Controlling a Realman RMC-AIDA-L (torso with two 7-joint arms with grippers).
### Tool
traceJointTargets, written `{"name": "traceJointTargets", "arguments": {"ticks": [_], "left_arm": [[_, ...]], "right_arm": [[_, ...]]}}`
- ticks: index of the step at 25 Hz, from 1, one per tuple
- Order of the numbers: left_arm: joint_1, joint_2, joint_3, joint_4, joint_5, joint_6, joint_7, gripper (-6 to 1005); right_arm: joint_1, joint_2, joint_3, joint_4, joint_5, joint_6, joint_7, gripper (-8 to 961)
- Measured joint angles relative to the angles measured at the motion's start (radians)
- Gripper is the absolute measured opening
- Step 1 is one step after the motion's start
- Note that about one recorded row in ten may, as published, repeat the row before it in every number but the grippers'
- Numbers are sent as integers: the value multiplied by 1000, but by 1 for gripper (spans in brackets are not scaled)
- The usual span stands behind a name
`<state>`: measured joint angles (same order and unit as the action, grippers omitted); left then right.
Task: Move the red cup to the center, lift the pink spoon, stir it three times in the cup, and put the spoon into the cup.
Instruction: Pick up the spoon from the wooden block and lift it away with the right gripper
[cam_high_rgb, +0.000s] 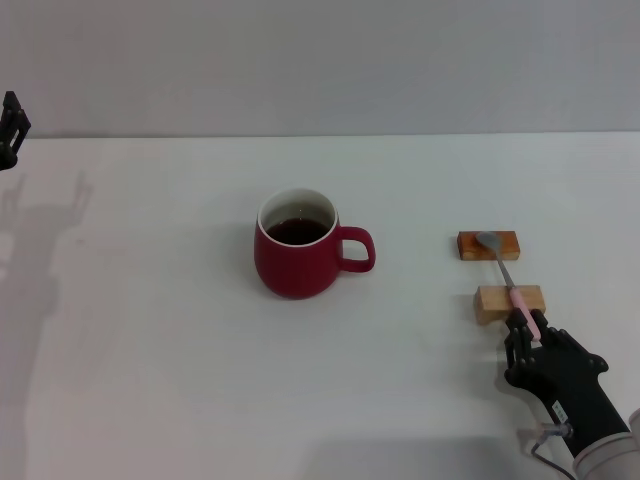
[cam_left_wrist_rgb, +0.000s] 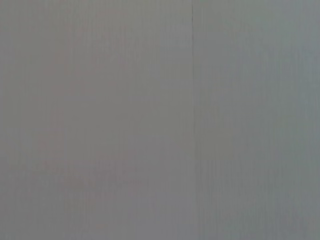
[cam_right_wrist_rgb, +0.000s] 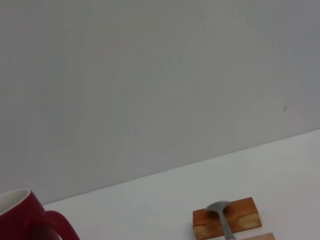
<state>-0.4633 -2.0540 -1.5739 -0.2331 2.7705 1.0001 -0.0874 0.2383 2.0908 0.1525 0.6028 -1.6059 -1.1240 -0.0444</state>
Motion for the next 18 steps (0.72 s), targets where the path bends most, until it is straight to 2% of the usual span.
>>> {"name": "traceJointTargets", "arguments": {"ticks": [18], "left_arm": [[0, 0, 0, 0, -2, 0, 0, 838]], "right_arm": [[0, 0, 2, 1, 0, 3, 0, 171]]}}
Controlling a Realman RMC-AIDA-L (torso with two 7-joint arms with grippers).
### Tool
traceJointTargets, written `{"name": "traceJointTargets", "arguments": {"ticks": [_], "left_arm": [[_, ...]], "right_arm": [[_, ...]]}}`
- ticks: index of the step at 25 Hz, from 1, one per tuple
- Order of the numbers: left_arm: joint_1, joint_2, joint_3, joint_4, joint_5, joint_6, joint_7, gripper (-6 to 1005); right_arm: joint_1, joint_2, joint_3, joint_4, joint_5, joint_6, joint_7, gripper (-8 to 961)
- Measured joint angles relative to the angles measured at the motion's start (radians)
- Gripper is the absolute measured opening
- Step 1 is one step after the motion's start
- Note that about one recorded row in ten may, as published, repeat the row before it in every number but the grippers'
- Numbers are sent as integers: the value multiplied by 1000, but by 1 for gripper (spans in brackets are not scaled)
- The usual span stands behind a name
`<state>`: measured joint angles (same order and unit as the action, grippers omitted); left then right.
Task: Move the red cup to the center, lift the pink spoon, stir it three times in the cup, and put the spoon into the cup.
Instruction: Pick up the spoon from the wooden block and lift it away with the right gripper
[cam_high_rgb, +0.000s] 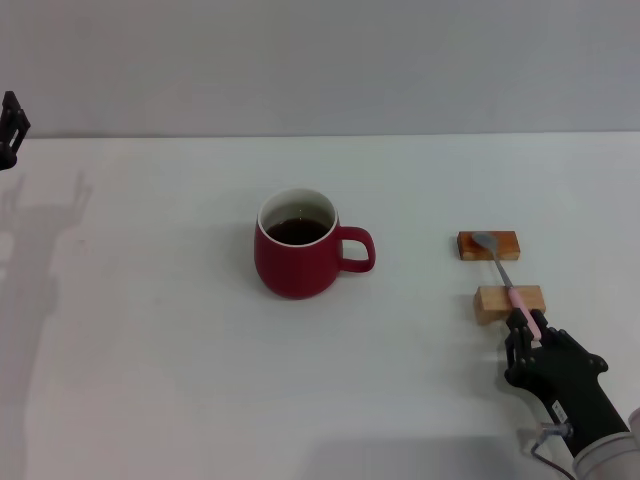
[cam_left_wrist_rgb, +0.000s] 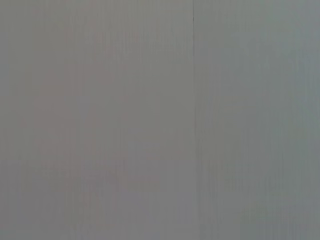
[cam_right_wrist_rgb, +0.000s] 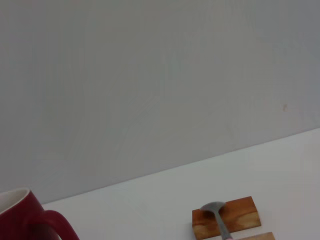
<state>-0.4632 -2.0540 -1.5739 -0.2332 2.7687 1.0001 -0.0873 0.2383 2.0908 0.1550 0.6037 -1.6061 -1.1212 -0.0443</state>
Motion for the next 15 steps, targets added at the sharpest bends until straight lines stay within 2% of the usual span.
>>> {"name": "traceJointTargets", "arguments": {"ticks": [15], "left_arm": [[-2, 4, -3, 2, -2, -9, 0, 837]], "right_arm": [[7, 0, 0, -1, 0, -5, -5, 168]]}}
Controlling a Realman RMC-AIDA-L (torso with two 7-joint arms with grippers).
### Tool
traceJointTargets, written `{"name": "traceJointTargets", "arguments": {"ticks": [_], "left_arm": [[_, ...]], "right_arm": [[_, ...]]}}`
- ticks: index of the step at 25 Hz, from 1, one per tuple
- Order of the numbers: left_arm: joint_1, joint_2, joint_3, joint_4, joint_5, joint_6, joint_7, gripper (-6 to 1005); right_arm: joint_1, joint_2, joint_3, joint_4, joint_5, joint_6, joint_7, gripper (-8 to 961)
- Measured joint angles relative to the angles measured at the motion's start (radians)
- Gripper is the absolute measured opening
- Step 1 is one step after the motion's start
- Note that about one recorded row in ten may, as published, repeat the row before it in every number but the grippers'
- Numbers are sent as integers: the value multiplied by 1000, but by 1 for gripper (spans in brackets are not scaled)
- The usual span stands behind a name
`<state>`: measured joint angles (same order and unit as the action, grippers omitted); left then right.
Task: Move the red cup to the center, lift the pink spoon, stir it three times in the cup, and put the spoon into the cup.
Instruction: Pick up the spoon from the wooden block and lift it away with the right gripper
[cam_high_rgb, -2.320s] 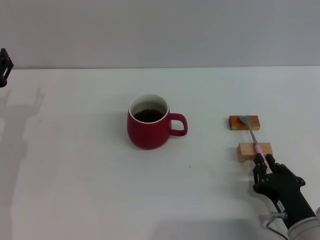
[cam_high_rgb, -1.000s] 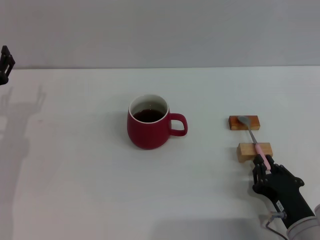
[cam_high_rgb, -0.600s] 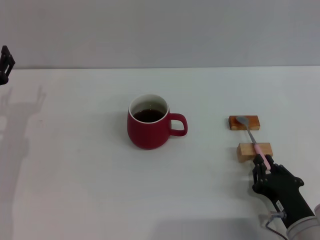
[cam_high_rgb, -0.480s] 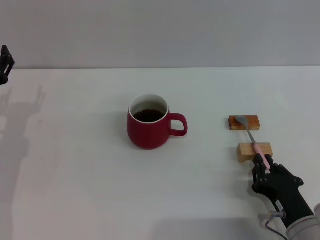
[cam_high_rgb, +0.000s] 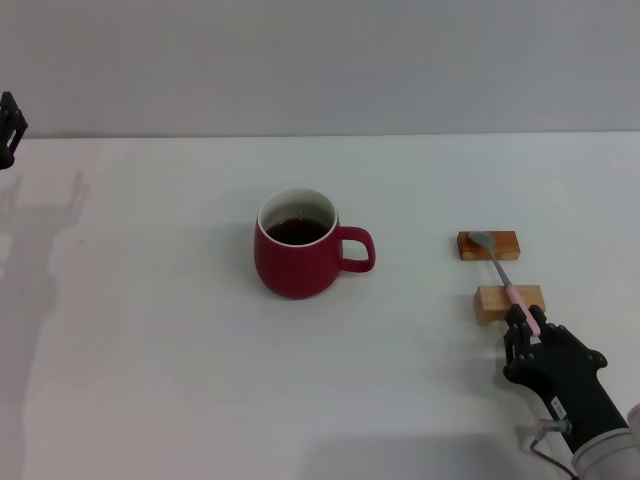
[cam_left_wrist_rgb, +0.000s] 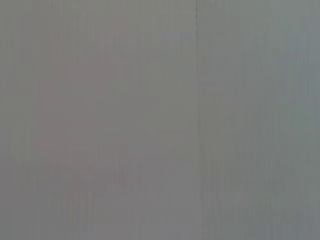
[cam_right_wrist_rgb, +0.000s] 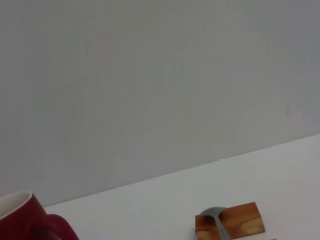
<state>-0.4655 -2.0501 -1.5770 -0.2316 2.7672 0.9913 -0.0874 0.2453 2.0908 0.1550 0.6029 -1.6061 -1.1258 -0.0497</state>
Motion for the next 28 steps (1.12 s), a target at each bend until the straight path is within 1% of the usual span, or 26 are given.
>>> {"name": "traceJointTargets", "arguments": {"ticks": [24, 28], "left_arm": [[-13, 1, 0, 11, -3, -4, 10, 837], [-13, 1, 0, 11, -3, -3, 10, 837]], "right_arm": [[-1, -2, -3, 2, -6, -23, -6, 167], [-2, -3, -2, 7, -6, -31, -41, 167]]}}
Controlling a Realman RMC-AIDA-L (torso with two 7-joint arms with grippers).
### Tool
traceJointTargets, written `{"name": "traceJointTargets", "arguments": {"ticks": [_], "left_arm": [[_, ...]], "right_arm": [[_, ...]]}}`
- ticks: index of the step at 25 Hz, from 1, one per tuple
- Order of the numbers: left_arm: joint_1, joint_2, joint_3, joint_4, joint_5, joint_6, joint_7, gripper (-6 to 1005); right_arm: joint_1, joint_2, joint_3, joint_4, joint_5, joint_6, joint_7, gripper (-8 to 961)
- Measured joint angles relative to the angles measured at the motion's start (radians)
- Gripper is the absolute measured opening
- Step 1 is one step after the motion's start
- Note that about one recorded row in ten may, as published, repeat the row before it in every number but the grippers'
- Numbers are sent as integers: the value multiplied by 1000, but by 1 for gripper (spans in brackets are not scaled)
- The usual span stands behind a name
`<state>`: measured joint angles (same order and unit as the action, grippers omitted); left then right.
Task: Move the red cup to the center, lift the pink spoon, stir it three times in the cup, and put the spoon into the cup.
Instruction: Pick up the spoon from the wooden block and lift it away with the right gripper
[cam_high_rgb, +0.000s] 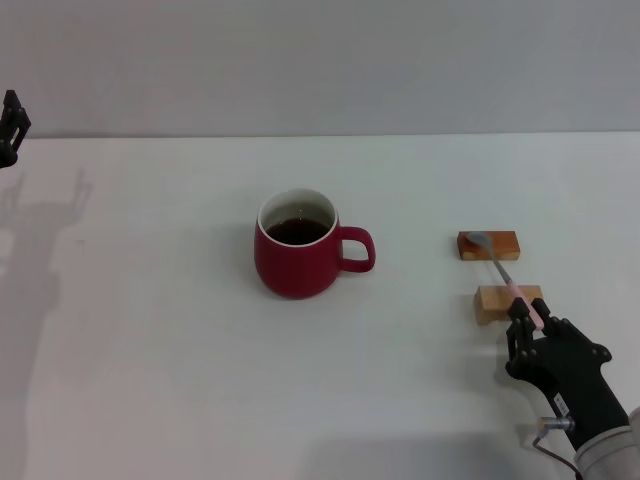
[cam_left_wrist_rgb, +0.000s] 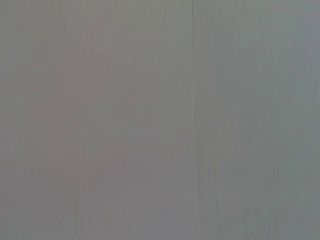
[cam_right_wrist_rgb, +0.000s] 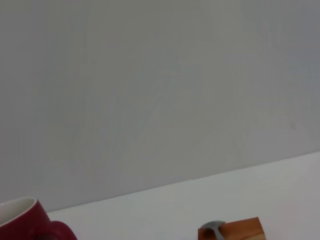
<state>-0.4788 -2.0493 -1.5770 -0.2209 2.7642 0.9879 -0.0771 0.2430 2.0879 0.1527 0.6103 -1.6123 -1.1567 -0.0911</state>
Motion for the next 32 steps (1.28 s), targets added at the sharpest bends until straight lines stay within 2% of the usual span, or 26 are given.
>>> {"name": "traceJointTargets", "arguments": {"ticks": [32], "left_arm": [[4, 3, 0, -1, -1, -25, -3, 835]], "right_arm": [[30, -13, 4, -9, -3, -42, -27, 168]]}}
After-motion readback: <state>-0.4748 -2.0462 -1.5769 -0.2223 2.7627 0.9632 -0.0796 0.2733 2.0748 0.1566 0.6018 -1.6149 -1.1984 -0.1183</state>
